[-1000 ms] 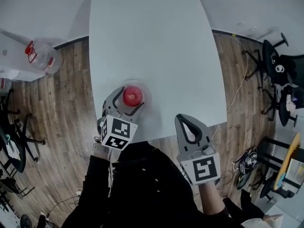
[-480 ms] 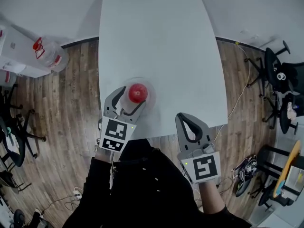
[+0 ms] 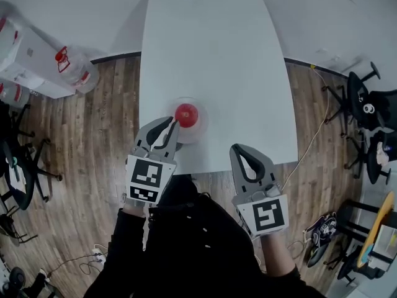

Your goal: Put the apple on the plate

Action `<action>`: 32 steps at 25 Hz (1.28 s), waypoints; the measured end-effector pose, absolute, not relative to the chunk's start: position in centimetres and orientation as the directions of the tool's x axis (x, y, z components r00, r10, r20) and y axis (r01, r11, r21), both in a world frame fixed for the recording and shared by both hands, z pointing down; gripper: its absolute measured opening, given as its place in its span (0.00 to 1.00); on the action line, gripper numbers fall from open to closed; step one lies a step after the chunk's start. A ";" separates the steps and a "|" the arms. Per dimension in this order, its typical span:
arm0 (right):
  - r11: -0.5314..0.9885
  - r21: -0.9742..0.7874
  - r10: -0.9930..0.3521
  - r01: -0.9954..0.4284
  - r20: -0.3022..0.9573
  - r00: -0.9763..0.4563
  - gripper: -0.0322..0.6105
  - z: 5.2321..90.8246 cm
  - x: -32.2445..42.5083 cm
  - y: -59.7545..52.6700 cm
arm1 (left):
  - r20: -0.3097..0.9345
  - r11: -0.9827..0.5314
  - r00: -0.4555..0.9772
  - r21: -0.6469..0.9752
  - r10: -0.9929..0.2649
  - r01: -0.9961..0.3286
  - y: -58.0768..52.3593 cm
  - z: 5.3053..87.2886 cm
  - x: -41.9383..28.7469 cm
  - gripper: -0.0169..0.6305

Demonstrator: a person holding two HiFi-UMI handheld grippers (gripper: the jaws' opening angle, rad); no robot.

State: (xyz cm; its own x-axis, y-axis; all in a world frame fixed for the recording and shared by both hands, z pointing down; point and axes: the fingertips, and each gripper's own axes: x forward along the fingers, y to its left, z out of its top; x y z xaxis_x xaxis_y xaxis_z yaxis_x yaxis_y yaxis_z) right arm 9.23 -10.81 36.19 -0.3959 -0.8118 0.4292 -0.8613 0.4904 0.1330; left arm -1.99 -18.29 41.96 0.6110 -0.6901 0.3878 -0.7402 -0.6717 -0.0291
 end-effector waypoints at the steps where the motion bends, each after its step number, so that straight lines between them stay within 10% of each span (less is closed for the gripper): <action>1: 0.494 0.136 -0.813 -0.859 0.421 -0.402 0.12 35.9 9.1 -10.7 | 0.387 -0.673 0.611 -0.036 -0.691 -0.738 -17.8 41.5 -2.1 0.09; 32: 0.548 0.211 -0.827 -0.809 0.282 -0.487 0.11 30.6 7.5 -6.5 | 0.323 -0.539 0.476 -0.143 -0.818 -0.830 -7.0 30.7 -5.9 0.07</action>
